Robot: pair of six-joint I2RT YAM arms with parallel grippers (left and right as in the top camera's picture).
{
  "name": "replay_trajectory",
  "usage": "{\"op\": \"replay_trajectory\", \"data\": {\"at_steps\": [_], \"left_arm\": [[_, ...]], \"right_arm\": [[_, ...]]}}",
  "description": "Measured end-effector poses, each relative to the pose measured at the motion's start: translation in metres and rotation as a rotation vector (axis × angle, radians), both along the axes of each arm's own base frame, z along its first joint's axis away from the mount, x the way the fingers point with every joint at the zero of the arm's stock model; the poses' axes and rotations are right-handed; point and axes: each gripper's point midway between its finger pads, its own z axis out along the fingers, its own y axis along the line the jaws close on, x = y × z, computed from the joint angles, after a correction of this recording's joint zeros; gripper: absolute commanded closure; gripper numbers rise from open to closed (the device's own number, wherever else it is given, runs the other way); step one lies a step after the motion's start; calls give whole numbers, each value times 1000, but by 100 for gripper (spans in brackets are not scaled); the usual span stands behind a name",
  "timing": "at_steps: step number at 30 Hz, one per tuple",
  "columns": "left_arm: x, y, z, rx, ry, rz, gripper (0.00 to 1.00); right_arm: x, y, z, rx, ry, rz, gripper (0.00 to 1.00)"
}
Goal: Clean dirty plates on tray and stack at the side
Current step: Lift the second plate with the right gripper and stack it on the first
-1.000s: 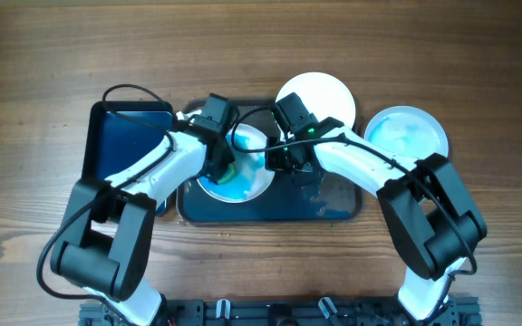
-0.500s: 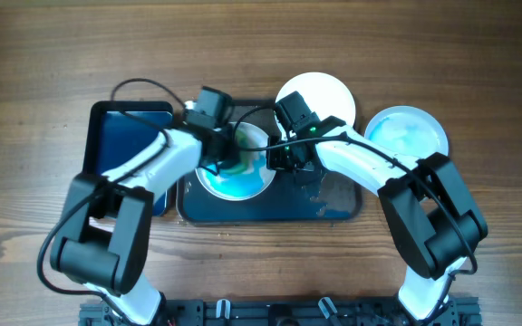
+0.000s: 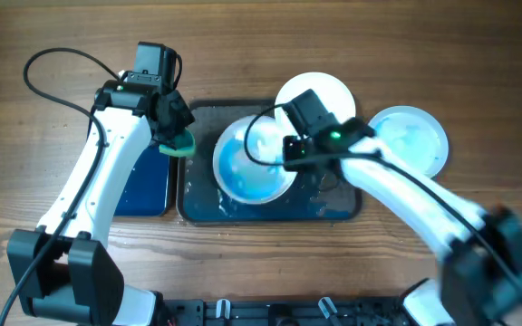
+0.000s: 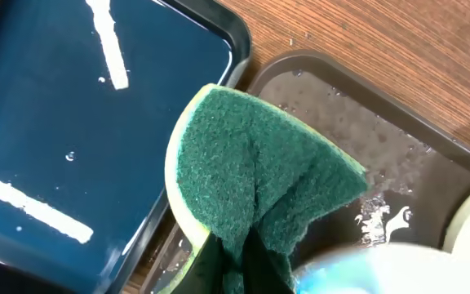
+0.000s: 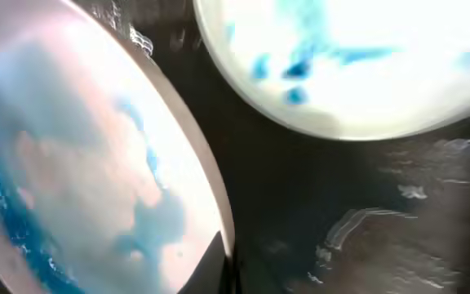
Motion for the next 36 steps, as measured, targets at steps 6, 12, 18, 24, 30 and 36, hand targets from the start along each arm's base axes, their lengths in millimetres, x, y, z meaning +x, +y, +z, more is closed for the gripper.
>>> {"op": "replay_trajectory", "data": {"at_steps": [6, 12, 18, 24, 30, 36], "left_arm": [[-1, -4, -1, -21, 6, -12, 96], [-1, -6, -1, -30, 7, -15, 96], [-1, -6, -1, -30, 7, -15, 96], [-1, -6, -1, -31, 7, -15, 96], [-1, -6, -1, -31, 7, -15, 96], [-3, -6, -1, -32, 15, -16, 96]], "right_arm": [[-31, -1, 73, -337, -368, 103, 96], [-55, 28, 162, -675, -930, 148, 96], [-54, 47, 209, -823, -1085, 154, 96], [-52, 54, 223, -870, -1097, 175, 96], [-53, 54, 211, -871, -1067, 238, 96], [-49, 33, 103, -459, -598, 240, 96]]}}
